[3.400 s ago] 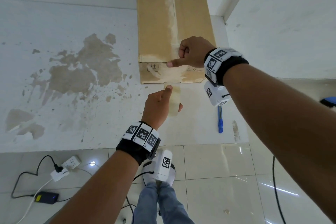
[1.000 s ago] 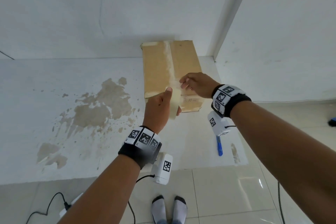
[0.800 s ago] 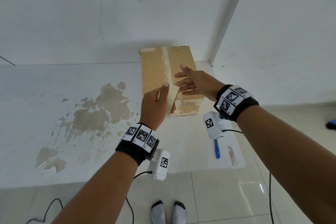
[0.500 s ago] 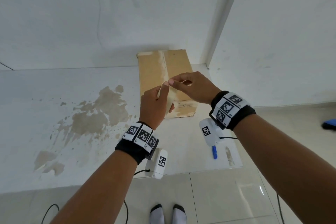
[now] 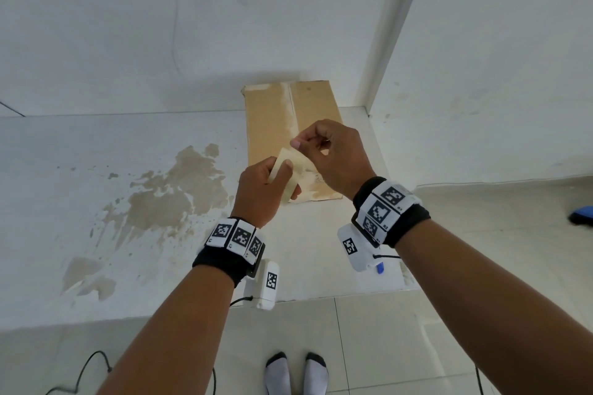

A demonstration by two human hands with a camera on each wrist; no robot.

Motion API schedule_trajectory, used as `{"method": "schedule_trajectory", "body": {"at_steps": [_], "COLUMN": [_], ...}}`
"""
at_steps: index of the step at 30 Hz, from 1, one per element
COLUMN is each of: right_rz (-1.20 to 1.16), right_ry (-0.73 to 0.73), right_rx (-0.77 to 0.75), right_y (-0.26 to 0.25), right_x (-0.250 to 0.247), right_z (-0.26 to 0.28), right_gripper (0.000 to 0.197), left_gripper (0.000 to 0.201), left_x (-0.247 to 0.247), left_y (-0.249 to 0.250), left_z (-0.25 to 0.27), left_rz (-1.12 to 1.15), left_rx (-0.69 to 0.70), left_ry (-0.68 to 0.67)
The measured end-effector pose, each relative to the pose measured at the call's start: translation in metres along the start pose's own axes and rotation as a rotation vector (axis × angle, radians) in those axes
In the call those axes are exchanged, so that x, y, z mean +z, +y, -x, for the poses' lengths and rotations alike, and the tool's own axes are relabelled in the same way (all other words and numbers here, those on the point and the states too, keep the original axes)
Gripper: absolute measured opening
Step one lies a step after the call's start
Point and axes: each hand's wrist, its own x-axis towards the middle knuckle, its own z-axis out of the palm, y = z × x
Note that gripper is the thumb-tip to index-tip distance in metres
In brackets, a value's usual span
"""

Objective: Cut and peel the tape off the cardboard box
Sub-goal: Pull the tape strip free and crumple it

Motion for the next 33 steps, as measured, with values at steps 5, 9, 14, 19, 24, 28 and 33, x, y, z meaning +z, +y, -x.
{"method": "schedule_trajectory", "body": {"at_steps": [5,9,14,19,24,28,33], "right_rz": [0.013,0.006,-0.038,-0.052,-0.171,-0.324,-0.662], "right_ry": [-0.012,0.031,0.035,-0.034,-0.023,-0.069,-0.235], "right_rx": [-0.035,0.085,0.188,0.141,0.250,0.360,0.537], "right_y": [-0.005,-0.001,-0.001,-0.014,-0.019,-0.017,-0.012], "right_x": [0.006,0.001,-0.009,-0.005,-0.011,-0.011,-0.012], "right_z": [0.006,0.001,-0.003,0.001,-0.008,-0.015,-0.019], "right_gripper": [0.014,0.016,0.020,0.018,0.020,0.022,0.018], "left_gripper": [0.035,0.043,0.035,0.035,0.036,0.035,0.033], "left_x": [-0.005,0.000,0.003,-0.004,-0.006,-0.004,-0.005], "left_y": [-0.008,-0.001,0.005,0.003,0.011,0.013,0.013], "left_z": [-0.003,-0.003,0.005,-0.004,-0.011,-0.010,-0.010], "left_rz": [0.030,-0.064,0.019,-0.044,-0.063,-0.043,-0.041], "left_rx": [-0.078,-0.051,-0.019,-0.063,-0.050,-0.032,-0.014], "left_ry": [-0.010,0.056,0.052,0.035,0.031,0.019,0.027]}}
